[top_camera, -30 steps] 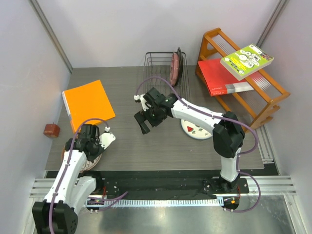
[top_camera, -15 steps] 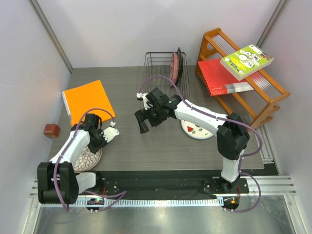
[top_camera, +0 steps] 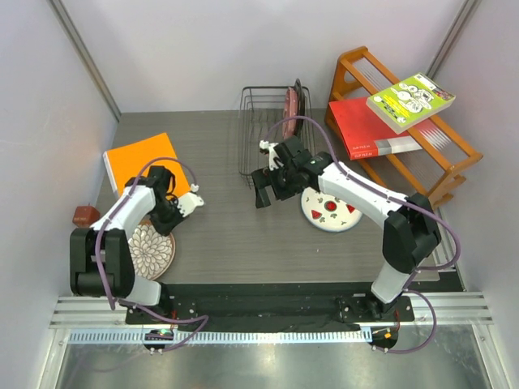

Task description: Load the plates into the dish rack

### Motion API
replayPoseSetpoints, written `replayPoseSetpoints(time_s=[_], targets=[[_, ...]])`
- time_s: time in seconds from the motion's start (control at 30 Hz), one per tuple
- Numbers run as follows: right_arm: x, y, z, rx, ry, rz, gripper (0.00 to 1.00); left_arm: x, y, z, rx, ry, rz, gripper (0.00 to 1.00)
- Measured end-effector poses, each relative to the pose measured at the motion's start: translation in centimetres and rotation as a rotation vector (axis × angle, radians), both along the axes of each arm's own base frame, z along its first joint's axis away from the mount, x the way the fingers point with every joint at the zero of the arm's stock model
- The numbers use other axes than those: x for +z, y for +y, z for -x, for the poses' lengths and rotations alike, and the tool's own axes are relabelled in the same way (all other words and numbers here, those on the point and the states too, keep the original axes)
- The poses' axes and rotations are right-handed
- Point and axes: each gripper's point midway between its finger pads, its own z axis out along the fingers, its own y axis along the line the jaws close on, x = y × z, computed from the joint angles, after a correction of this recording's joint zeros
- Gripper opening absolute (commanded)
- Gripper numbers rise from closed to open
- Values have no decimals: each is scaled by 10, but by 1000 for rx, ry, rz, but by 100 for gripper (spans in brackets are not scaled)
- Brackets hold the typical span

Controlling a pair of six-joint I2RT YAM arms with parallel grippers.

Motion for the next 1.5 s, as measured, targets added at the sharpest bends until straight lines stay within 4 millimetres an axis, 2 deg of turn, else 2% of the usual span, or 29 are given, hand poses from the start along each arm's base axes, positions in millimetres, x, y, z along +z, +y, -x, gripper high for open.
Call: replayPoseSetpoints(time_s=[0.2,0.37,0.53,0.67,0.83,1.03,1.3,1.5], targets=[[1,-13,0,-26,0,2,99,11,5,-2,-10,-55,1,0],[5,-16,-1,-30,-10,-2,99,9,9,3,-35,18,-2,0],[19,-19,-1,-27,-51,-17,99,17,41,2,5,26,10,0],[27,-20,-1,-26,-72,-29,99,10,56,11,25,75,29,0],[28,-20,-2,-28,-76,-26,99,-11,43,19,-12,189,75,0],[24,-23,-1,-27,-76,-17,99,-15,23,17,-105,210,67,0],[9,-32,10,-23,-53,13,99,-16,-24,16,-298,269,16,0],[16,-42,9,-40,-76,6,99,-14,-59,2,-354,273,16,0]])
